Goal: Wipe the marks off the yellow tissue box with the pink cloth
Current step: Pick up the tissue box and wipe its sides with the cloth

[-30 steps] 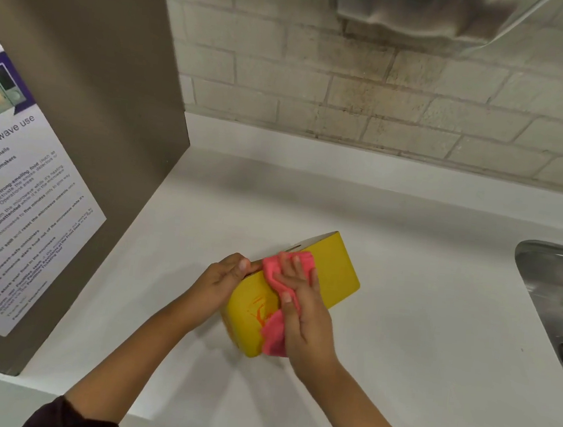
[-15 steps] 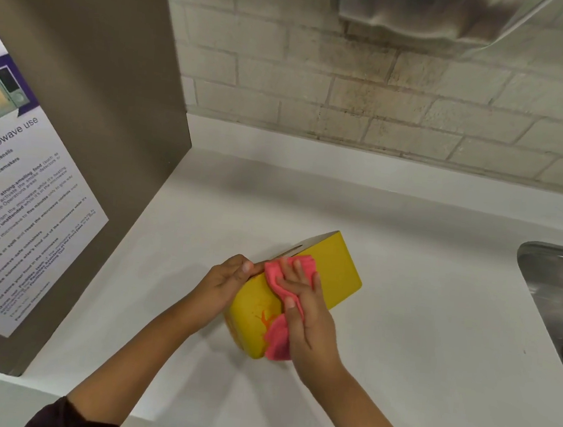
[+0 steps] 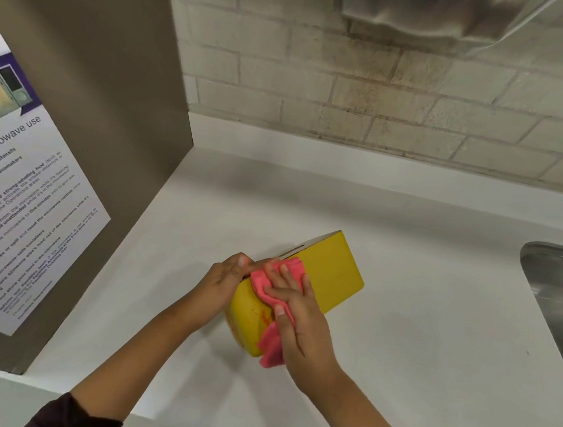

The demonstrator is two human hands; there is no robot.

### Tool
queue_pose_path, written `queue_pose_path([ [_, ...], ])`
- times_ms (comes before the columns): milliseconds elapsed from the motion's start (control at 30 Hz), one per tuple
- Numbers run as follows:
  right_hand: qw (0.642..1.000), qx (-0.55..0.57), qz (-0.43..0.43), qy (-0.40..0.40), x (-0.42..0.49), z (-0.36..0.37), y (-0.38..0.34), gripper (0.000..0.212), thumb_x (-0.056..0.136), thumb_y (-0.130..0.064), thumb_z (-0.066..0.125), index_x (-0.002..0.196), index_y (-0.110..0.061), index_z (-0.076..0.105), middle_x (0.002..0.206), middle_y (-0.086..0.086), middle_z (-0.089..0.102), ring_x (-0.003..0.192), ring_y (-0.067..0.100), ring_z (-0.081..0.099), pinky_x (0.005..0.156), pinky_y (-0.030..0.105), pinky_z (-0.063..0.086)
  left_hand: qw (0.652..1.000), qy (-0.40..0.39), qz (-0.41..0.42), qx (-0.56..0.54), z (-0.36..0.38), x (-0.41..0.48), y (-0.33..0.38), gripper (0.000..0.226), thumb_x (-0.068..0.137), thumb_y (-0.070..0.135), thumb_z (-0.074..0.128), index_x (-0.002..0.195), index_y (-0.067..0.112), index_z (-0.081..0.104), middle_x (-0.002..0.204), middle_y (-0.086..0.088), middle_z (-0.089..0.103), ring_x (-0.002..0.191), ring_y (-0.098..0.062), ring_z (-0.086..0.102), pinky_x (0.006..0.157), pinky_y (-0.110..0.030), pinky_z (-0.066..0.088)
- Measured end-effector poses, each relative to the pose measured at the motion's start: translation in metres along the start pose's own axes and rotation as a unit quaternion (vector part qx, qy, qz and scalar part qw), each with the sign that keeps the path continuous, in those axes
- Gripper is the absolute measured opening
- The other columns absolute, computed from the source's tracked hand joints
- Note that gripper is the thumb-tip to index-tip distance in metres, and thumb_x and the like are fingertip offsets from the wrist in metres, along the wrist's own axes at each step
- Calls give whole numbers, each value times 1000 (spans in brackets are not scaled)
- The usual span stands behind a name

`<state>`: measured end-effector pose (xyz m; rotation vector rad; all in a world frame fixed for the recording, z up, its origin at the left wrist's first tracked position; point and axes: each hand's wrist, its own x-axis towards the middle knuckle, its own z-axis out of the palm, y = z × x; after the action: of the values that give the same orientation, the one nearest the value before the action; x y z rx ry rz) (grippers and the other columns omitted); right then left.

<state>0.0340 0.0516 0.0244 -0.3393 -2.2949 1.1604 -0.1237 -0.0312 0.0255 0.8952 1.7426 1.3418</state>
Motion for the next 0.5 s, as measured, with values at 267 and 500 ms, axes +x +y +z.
queue_pose_path([
  [267,995,68,51,57,3,-14,8,38,98,-12,38,120,-35,58,139,-17,50,139,5,32,118,25,9,1000,-9,16,17,3,-2,1,71,58,95,21,97,54,65,99,5,59,97,-3,60,81,-15,47],
  [500,997,26,-38,-66,-3,-4,3,32,100,-19,36,122,-25,58,142,-12,49,141,11,30,118,27,7,1000,-11,20,4,0,-3,3,74,65,90,21,97,44,69,84,18,63,87,3,61,78,-7,44],
])
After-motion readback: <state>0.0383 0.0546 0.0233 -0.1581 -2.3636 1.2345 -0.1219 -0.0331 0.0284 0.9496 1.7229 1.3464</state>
